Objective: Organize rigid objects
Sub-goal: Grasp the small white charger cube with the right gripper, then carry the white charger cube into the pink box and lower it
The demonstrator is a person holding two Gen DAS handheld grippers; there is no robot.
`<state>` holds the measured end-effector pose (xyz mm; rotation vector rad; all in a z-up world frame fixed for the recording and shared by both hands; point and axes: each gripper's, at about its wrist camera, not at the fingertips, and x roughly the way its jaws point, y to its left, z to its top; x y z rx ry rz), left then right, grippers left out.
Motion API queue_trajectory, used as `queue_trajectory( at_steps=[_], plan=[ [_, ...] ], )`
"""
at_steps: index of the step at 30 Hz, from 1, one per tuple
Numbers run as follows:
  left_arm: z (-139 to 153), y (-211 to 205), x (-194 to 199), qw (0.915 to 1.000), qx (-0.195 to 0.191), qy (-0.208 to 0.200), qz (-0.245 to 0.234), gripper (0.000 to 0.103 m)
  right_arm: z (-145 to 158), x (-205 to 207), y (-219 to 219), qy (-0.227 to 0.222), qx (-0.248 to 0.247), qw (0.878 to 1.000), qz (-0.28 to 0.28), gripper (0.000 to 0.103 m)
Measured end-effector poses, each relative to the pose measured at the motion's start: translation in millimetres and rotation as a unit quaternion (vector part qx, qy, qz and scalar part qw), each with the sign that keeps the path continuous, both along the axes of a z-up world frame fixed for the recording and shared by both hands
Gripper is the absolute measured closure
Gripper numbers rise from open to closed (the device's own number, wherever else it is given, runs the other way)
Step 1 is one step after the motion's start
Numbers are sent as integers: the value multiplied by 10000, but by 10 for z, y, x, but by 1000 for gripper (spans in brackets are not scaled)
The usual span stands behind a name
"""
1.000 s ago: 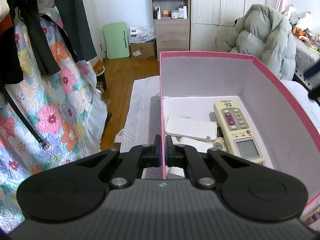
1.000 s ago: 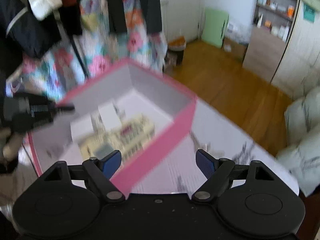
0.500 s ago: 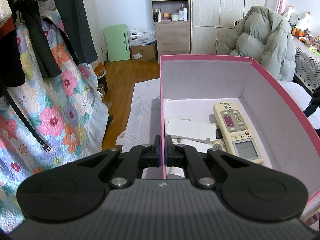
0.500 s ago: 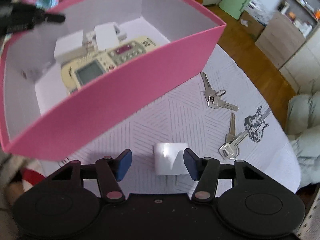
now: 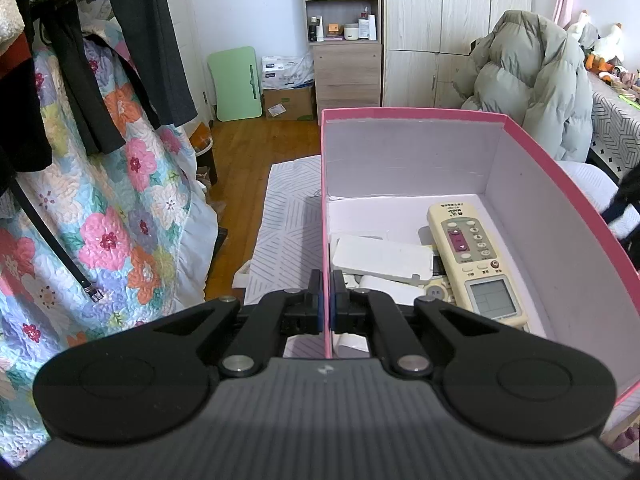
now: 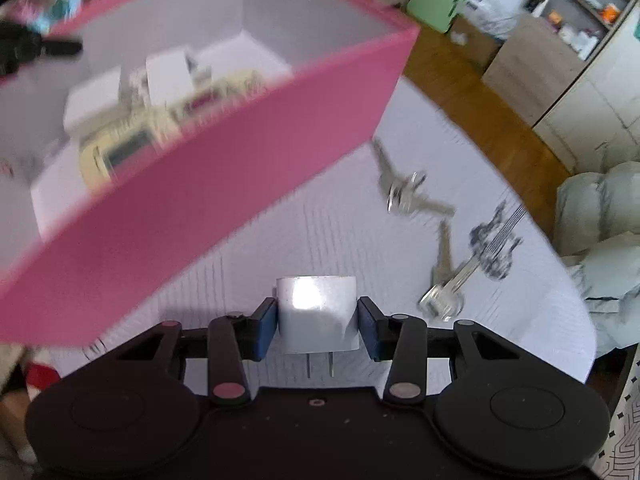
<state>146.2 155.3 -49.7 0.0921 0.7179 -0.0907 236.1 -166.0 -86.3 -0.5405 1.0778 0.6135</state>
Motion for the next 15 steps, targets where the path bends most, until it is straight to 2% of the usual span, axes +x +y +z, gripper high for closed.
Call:
queue_trajectory(
  at_steps=[4, 5, 8, 10, 12, 15],
  plan=[
    [-2, 1, 11, 10000, 2, 0, -9, 100, 518, -57, 147, -725, 134, 9973, -70, 55],
    [-5, 2, 11, 10000, -1, 2, -7, 100, 638, -58, 186, -780, 179, 9967, -137, 55],
    [-5, 4, 12, 10000, -11, 7, -15, 100, 957, -110, 300, -467, 824, 9954, -137, 55],
    [-7, 7, 17, 10000, -41, 14, -22, 100, 1064, -157, 429, -231, 1160, 9930, -55, 55],
    [-14, 16, 16, 10000, -55, 17, -21, 100, 1068, -183, 600, 86, 1373, 9904, 113, 54],
    [-16, 30, 15, 9999, -94, 24, -28, 100, 911, -193, 932, 590, 1403, 9876, 383, 55]
  ],
)
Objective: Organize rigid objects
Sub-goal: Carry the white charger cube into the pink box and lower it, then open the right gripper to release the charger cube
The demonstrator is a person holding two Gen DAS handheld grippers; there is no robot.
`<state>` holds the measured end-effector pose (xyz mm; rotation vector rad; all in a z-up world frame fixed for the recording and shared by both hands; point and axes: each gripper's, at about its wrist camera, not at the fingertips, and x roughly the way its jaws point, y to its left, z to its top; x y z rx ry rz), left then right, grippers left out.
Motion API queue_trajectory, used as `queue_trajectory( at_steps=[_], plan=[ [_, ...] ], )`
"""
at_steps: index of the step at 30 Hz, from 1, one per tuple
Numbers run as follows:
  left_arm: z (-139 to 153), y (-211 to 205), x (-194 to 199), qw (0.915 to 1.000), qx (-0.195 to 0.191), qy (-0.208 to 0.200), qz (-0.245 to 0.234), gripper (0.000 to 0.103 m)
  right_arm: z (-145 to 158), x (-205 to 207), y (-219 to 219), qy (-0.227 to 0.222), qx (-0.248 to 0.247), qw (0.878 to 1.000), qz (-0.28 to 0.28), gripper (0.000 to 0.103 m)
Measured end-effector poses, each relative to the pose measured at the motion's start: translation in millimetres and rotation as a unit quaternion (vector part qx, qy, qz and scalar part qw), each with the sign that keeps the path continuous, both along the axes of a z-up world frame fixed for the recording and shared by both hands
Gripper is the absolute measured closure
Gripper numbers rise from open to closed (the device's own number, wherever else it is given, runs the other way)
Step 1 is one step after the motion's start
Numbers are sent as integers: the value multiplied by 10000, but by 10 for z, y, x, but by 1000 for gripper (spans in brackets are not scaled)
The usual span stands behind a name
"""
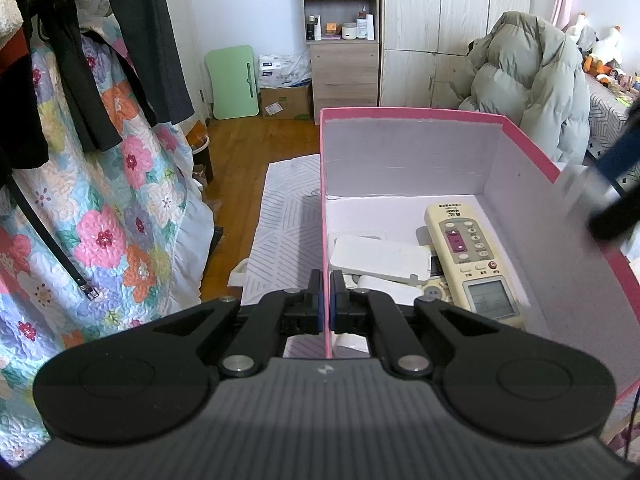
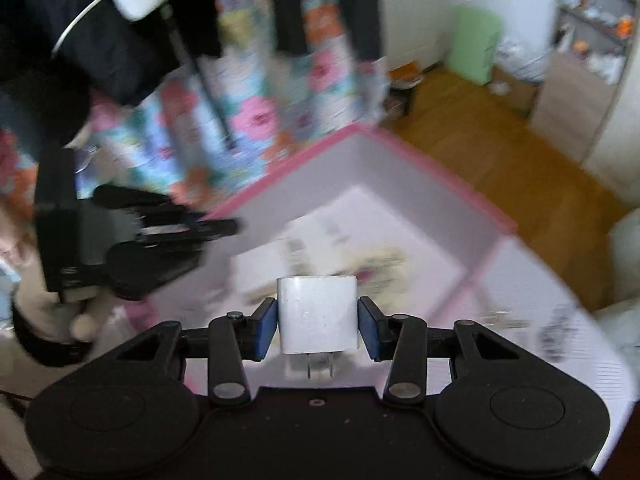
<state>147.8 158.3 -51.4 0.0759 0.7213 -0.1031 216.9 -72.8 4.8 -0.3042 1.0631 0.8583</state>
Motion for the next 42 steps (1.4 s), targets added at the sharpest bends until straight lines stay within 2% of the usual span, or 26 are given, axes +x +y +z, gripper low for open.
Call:
queue_trajectory(
  at_steps=[5, 10, 15, 19, 24, 28, 35, 38, 42],
  plan=[
    [-2, 13, -1, 10000, -65, 15, 5, 100, -515, -4, 468, 397, -469, 9968, 512, 55],
    [-2, 36, -1, 9999, -127, 15, -34, 100, -821, 99, 617, 412, -750, 9953, 460, 55],
    [-1, 31, 6, 9999, -142, 19, -41, 100, -881, 125, 773, 550, -627, 9948, 590, 55],
    [-5, 20, 10, 9998, -179, 19, -48, 100, -912, 99, 825, 391, -756, 9940, 693, 55],
    [-8, 17, 10, 9999, -154, 11, -53, 100, -860, 2, 777, -465, -1169, 9897, 685, 55],
    [0, 18, -3, 9998, -177, 23, -49, 100, -766, -29, 613, -181, -681, 9964, 465, 53],
    [3, 3, 7, 10000, -80, 4, -26, 100, -154, -116, -20, -166, 25, 9991, -401, 51],
    [7, 12, 16, 10000, -88, 20, -20, 100, 70, -147, -360, -295, -64, 9952, -929, 51],
    [10, -1, 16, 10000, -59, 28, 4, 100, 166, -208, -856, -70, -256, 9863, -1627, 49]
  ],
)
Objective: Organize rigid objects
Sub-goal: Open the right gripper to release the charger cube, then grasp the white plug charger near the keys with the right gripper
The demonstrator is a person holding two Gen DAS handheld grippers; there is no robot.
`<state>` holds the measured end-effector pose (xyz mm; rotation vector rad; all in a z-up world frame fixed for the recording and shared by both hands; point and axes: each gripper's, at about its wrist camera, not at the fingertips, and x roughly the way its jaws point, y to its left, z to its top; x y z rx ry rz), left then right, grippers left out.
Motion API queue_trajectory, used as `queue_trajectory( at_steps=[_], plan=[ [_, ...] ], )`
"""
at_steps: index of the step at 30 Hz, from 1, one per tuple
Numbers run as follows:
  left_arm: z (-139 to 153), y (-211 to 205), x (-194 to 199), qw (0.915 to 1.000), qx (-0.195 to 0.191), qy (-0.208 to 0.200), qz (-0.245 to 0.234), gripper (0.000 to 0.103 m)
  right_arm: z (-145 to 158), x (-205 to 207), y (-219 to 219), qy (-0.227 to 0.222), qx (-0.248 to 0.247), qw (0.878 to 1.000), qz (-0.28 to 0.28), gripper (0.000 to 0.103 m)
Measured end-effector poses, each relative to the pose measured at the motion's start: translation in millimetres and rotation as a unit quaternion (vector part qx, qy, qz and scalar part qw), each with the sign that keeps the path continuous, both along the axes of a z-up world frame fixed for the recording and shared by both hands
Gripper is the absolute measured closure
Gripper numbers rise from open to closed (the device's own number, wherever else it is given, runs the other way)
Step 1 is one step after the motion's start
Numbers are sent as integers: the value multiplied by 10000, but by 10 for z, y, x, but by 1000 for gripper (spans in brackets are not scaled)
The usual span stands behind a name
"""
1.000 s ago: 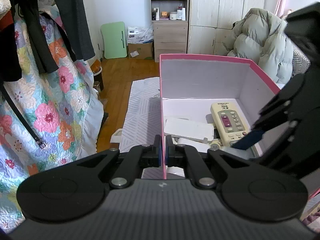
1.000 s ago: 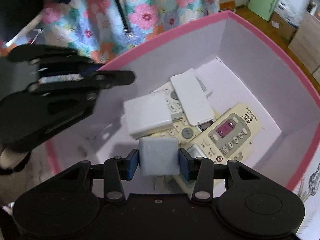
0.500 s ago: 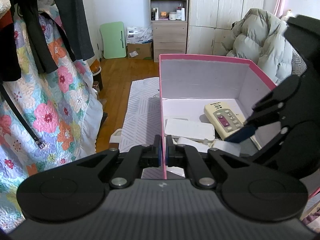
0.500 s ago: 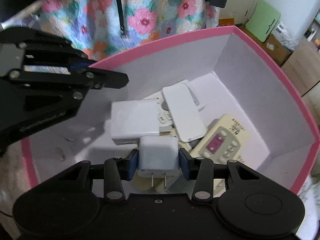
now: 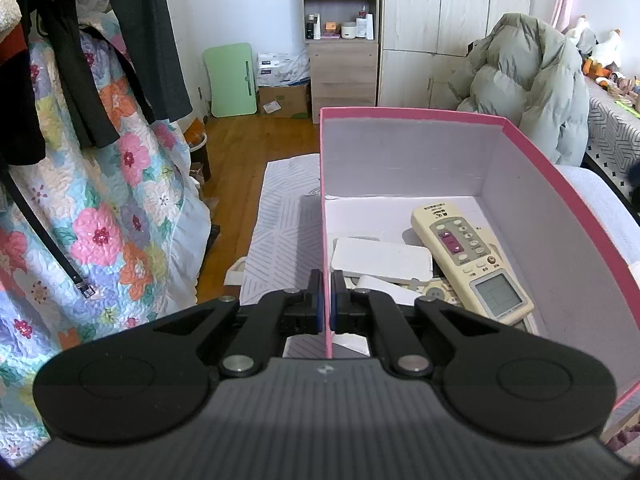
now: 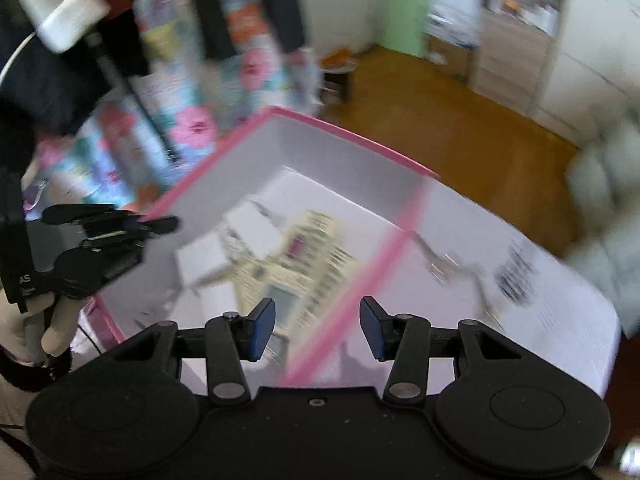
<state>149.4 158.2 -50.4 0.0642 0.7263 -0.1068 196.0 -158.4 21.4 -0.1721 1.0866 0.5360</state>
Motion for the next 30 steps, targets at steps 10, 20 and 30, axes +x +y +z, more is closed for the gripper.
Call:
queue_trajectory(
  at_steps=[10, 20, 30],
  plan=[
    [58, -52, -54, 9997, 186, -112, 83, 100, -720, -142, -743, 777, -608, 9920, -784, 39],
    [46, -78, -57, 9995, 272, -118, 119, 100, -1181, -68, -1039, 1123, -961, 9812, -1243, 29],
    [54, -22, -49, 9996, 221, -110, 100, 100, -1421, 81, -1061, 983, -932, 9778, -1598, 41]
  ],
)
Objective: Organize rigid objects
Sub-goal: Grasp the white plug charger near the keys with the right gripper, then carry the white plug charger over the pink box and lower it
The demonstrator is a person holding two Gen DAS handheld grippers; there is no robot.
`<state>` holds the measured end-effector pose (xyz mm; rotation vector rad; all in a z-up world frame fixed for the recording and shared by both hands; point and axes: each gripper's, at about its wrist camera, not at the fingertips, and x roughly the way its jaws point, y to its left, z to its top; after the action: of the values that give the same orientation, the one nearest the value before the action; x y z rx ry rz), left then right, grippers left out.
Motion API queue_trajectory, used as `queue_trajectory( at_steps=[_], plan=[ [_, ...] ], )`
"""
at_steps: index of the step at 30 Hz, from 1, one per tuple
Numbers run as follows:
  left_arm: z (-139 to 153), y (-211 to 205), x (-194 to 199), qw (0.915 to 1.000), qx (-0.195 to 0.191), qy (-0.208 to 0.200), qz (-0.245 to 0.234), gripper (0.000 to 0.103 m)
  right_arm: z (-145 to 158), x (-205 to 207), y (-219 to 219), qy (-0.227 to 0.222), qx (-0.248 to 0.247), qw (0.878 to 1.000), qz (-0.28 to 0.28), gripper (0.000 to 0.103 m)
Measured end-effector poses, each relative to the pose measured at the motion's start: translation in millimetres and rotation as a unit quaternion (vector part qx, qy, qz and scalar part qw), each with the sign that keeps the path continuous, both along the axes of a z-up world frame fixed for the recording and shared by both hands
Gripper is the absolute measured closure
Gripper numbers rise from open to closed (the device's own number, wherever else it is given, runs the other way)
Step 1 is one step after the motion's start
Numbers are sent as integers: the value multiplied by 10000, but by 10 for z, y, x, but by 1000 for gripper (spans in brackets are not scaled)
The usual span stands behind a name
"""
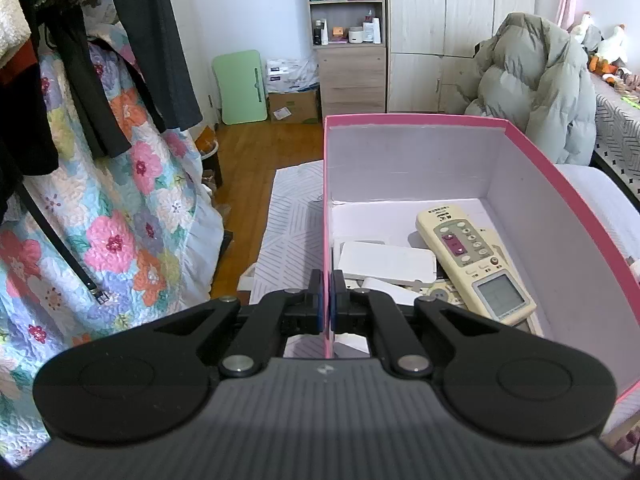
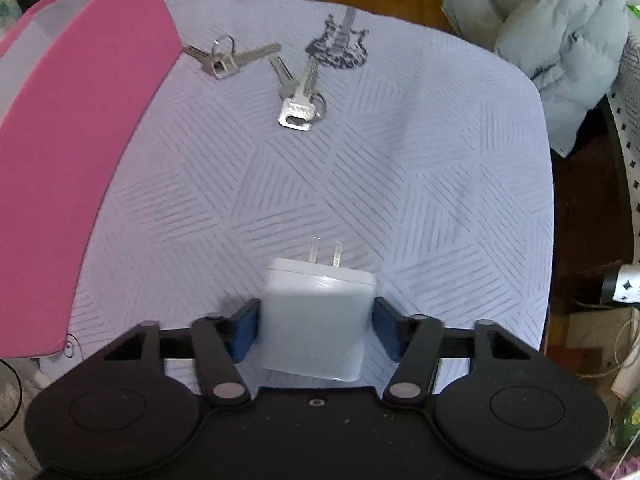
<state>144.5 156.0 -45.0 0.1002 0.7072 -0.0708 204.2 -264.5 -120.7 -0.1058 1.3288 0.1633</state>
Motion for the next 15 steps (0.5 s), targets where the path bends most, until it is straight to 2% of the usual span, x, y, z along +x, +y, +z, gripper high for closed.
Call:
queue_trajectory(
  at_steps=[6, 8, 15],
  plan=[
    [-2, -9, -14, 10000, -70, 7, -26, 100, 125, -73, 41, -304, 125, 9994, 71, 41],
    [19, 17, -24, 9998, -177, -6, -44, 101, 256, -100, 65, -497, 191, 9985, 132, 41],
    [43, 23, -43, 9998, -193, -75, -78, 101, 829, -160, 233, -1125, 519, 9914, 427, 41]
  ],
)
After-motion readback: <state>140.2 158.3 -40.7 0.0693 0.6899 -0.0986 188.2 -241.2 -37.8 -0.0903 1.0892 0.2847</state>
